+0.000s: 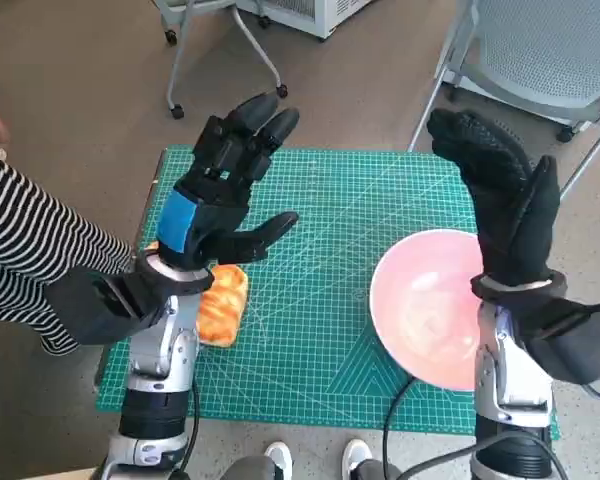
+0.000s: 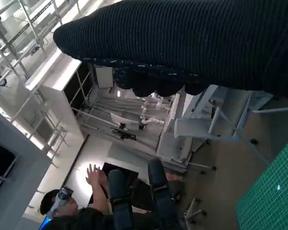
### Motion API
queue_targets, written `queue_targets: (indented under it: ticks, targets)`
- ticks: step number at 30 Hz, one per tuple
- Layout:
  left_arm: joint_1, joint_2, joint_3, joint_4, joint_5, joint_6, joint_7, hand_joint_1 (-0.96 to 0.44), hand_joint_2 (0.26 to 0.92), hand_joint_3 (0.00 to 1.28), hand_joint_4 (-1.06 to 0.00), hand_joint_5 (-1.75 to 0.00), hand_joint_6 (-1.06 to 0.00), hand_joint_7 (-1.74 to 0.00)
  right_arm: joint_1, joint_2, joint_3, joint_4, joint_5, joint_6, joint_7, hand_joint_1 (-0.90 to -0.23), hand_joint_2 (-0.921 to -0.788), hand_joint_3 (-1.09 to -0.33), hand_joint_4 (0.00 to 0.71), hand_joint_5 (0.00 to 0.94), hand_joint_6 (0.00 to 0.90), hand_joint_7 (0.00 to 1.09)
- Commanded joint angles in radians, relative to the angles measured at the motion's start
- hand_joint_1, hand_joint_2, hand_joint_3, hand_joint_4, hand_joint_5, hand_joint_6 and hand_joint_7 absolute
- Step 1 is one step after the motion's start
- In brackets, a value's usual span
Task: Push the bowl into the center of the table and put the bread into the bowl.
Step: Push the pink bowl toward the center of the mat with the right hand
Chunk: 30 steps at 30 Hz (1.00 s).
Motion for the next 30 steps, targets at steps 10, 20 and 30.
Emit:
queue_targets:
  ticks: [10,20,30]
  targets:
    - [0.006,0.0,-0.011,-0.006,0.008,-0.01,0.0,-0.18,0.759,0.48,-0.05,-0.34,0.0,-0.58,0.027,-0.019,-0.014,0.012,0.012,0.0,0.014,-0.7,-0.921,-0.662,0.251,0.001,0.127,0.57]
    - [0.015,-0.005,-0.017,-0.014,0.008,-0.006,0.007,-0.18,0.756,0.49,-0.05,-0.34,0.0,-0.57,0.069,-0.063,-0.091,0.027,0.064,-0.027,0.042,-0.706,-0.921,-0.652,0.228,0.0,0.121,0.55]
    - [0.024,-0.004,-0.015,-0.021,0.005,0.0,0.01,-0.18,0.753,0.5,-0.04,-0.34,0.0,-0.57,0.116,-0.122,-0.212,0.135,0.08,-0.12,0.034,-0.679,-0.921,-0.713,0.172,0.0,0.084,0.53]
